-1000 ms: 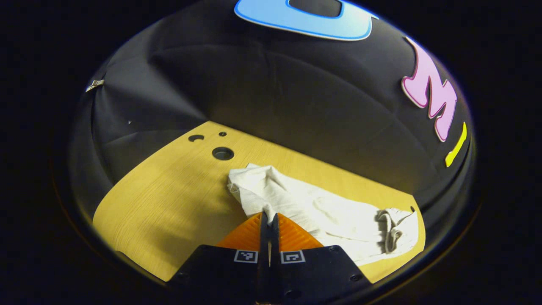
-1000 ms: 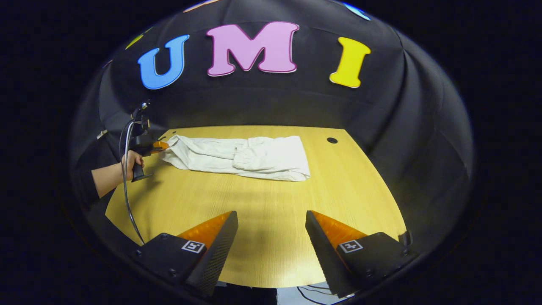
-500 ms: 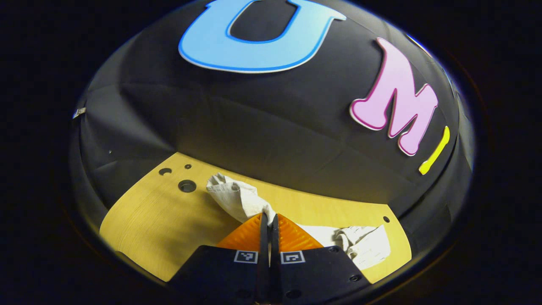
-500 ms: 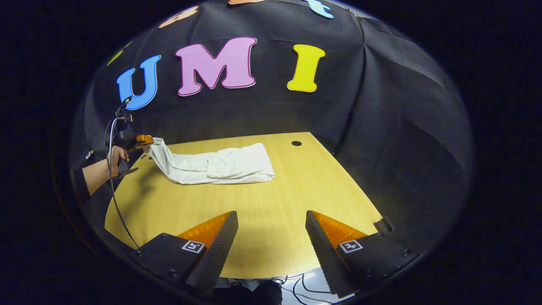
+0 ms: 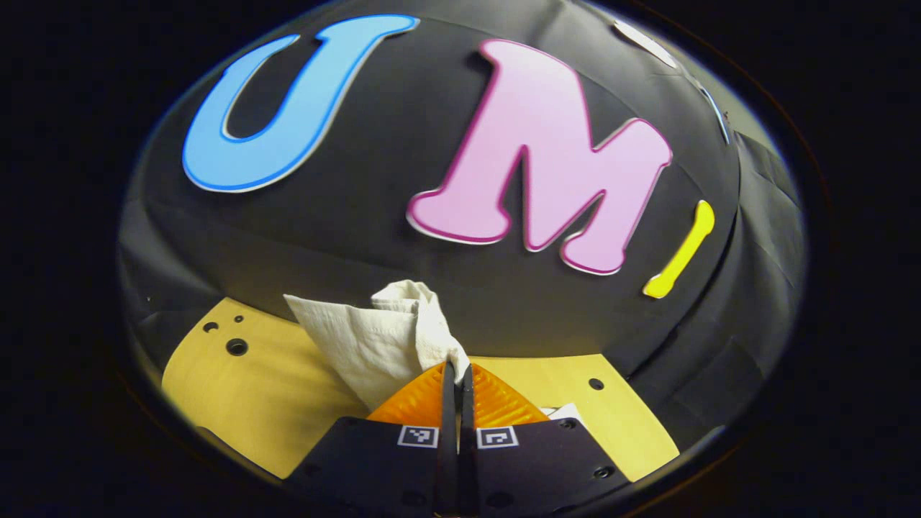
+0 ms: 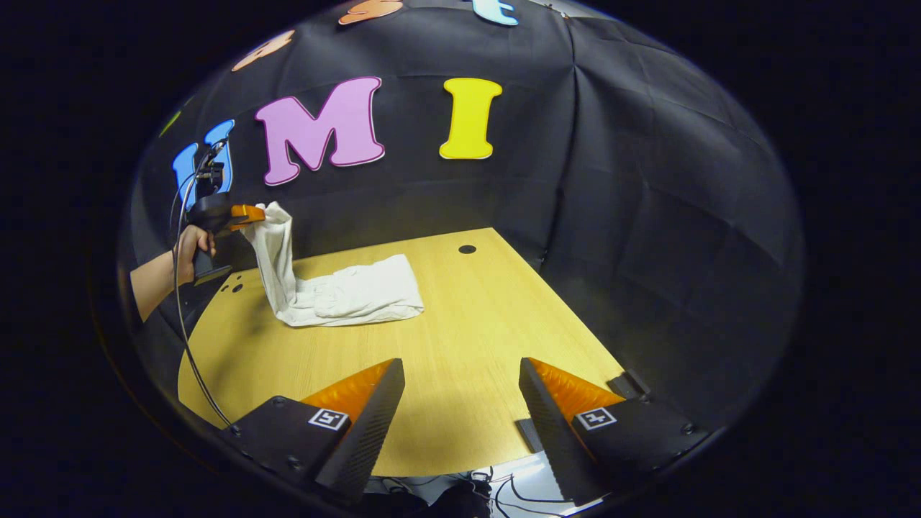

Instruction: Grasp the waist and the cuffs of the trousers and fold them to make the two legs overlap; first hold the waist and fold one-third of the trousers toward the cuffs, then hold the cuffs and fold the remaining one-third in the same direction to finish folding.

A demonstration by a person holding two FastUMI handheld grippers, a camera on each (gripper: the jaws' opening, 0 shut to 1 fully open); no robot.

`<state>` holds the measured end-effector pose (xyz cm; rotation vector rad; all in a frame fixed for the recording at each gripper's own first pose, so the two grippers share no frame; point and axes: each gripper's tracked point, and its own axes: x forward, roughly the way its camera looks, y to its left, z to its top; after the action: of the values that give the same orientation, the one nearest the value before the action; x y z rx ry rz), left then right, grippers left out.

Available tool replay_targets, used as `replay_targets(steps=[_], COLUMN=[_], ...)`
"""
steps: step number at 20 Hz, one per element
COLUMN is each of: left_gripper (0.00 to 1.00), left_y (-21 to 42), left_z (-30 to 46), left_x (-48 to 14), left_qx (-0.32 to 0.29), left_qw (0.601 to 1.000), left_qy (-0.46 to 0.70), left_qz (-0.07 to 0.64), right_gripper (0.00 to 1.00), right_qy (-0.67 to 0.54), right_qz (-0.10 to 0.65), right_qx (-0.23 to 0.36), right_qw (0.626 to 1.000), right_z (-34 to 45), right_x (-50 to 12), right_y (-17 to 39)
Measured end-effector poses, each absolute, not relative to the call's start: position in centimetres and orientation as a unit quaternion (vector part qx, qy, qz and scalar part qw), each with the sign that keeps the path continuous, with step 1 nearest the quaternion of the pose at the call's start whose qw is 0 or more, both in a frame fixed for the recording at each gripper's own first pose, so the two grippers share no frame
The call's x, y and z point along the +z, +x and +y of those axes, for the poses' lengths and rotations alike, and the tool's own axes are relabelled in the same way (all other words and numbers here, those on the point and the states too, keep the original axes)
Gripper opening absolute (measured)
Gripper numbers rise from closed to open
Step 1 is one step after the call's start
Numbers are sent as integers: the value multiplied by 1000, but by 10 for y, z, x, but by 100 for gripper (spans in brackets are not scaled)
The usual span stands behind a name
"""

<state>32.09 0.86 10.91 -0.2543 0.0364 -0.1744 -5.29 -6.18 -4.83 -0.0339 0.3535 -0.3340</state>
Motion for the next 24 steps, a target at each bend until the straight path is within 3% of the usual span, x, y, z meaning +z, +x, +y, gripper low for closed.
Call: replay_targets(steps=[9,15,17,18,19,21,22,24], left_gripper=[5,5,10,7,14,44,41,77], left_y=[342,352,350,351,351,345,340,316], left_z=[-190,-243,-246,-247,-249,-242,-237,-208], left_x=[73,19,8,2,-1,-3,-1,11], left_qx=[-144,-139,-132,-128,-127,-109,-104,-79], left_qw=[984,982,983,985,985,988,989,993], left_qy=[-85,-77,-66,-57,-49,-32,-28,-24], left_qz=[69,104,107,104,104,102,101,85], right_gripper=[100,99,99,99,99,99,99,99], right_qy=[14,12,9,8,8,7,4,-26], right_qz=[208,218,221,223,225,222,218,194], right_qx=[-140,-116,-105,-100,-95,-86,-82,-65], right_qw=[968,969,969,970,970,971,972,978], right_z=[-141,-177,-182,-184,-185,-184,-185,-177], right_x=[-65,-68,-70,-70,-71,-69,-69,-60], right_y=[-46,-26,-21,-19,-18,-14,-12,-4])
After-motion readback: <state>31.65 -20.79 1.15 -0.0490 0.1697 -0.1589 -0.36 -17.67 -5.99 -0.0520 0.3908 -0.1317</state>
